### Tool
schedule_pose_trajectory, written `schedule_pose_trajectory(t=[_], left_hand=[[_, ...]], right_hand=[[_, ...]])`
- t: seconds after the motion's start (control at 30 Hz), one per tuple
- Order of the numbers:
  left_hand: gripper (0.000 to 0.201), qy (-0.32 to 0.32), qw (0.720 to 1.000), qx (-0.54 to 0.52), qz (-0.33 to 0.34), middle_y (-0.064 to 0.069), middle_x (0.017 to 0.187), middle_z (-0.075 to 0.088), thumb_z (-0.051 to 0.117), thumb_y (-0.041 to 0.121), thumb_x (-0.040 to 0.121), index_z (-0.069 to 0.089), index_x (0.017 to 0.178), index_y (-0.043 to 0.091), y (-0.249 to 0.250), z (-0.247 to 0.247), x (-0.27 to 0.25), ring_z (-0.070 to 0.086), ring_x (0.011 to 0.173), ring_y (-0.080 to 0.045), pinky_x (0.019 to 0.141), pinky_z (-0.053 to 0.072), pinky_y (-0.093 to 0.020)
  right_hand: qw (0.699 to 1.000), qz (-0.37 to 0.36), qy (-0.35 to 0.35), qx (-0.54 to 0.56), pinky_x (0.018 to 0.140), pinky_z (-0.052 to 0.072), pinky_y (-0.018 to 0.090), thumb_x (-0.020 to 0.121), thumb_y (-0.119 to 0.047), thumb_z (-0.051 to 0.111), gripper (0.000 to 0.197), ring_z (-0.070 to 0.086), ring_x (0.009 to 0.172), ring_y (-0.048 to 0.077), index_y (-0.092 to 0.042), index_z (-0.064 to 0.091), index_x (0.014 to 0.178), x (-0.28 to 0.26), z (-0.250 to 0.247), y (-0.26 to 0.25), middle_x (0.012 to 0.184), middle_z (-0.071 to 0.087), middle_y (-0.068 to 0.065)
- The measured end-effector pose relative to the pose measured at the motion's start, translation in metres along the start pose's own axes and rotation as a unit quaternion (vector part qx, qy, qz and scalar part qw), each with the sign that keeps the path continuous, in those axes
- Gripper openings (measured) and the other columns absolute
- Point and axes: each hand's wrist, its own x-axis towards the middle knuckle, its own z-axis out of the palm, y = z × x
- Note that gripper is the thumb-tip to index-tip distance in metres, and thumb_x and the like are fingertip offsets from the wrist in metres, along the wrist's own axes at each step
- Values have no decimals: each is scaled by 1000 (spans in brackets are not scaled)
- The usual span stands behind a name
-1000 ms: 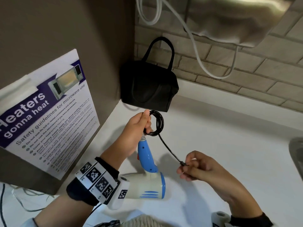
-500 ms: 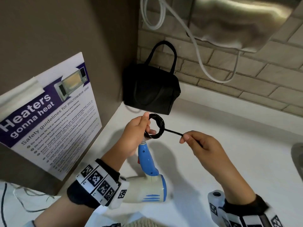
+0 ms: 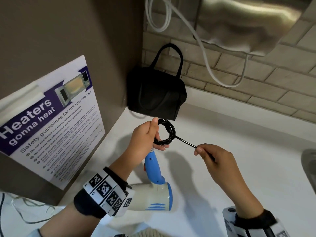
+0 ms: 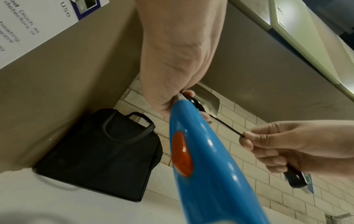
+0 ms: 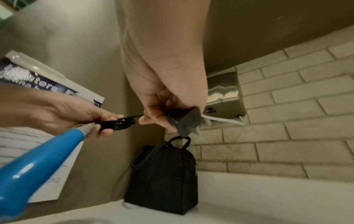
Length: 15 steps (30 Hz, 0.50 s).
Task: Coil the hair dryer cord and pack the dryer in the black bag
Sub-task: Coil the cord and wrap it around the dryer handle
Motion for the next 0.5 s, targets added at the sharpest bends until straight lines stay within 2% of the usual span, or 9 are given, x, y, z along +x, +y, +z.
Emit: schedule_pose_trajectory(t=[0.1, 0.13, 0.27, 0.3, 0.4, 0.5], left_hand=[[45, -10, 999, 20, 23, -8, 65, 47, 36, 40, 101, 51, 77, 5, -1, 2, -1, 72, 61, -32, 67, 55, -47], [45, -13, 999, 22, 25, -8, 65, 47, 36, 40, 101, 51, 77, 5, -1, 3, -1, 72, 61, -32, 66, 54, -47], [43, -3, 1000, 23, 15, -9, 67, 45, 35, 39, 101, 50, 78, 6, -1, 0, 1, 72, 59, -28, 51, 54, -27], [43, -4, 1000, 24, 14, -9, 67, 45, 35, 39, 101, 50, 78, 6, -1, -1, 1, 72, 59, -28, 49, 54, -25], [43, -2, 999, 30, 18, -10, 67, 44, 34, 38, 101, 49, 76, 7, 0, -1, 0, 72, 58, -27, 47, 53, -23], [43, 6, 999, 25, 20, -10, 67, 44, 33, 38, 101, 49, 75, 7, 3, -3, -1, 72, 58, -26, 47, 52, -22]], right_hand=[[1000, 6, 6, -26, 52, 33, 14, 95, -18, 56, 23, 44, 55, 6, -24, 64, 74, 1, 6, 12, 50, 44, -10], [999, 14, 3, -29, 52, 33, 15, 95, -17, 56, 24, 44, 56, 7, -24, 63, 74, 2, 8, 15, 51, 44, -10], [999, 22, -27, -35, 54, 36, 19, 95, -15, 52, 24, 47, 55, 13, -24, 64, 76, 5, 10, 16, 58, 50, -7], [998, 27, -36, -35, 56, 40, 23, 95, -13, 52, 25, 51, 57, 13, -24, 64, 76, 6, 10, 16, 59, 52, -7], [998, 39, -37, -44, 62, 45, 28, 94, -9, 51, 29, 59, 65, 16, -25, 61, 74, 10, 11, 15, 64, 56, -6], [997, 37, -33, -65, 60, 42, 25, 90, 0, 49, 32, 58, 66, 14, -25, 61, 74, 12, 13, 15, 66, 57, -6]])
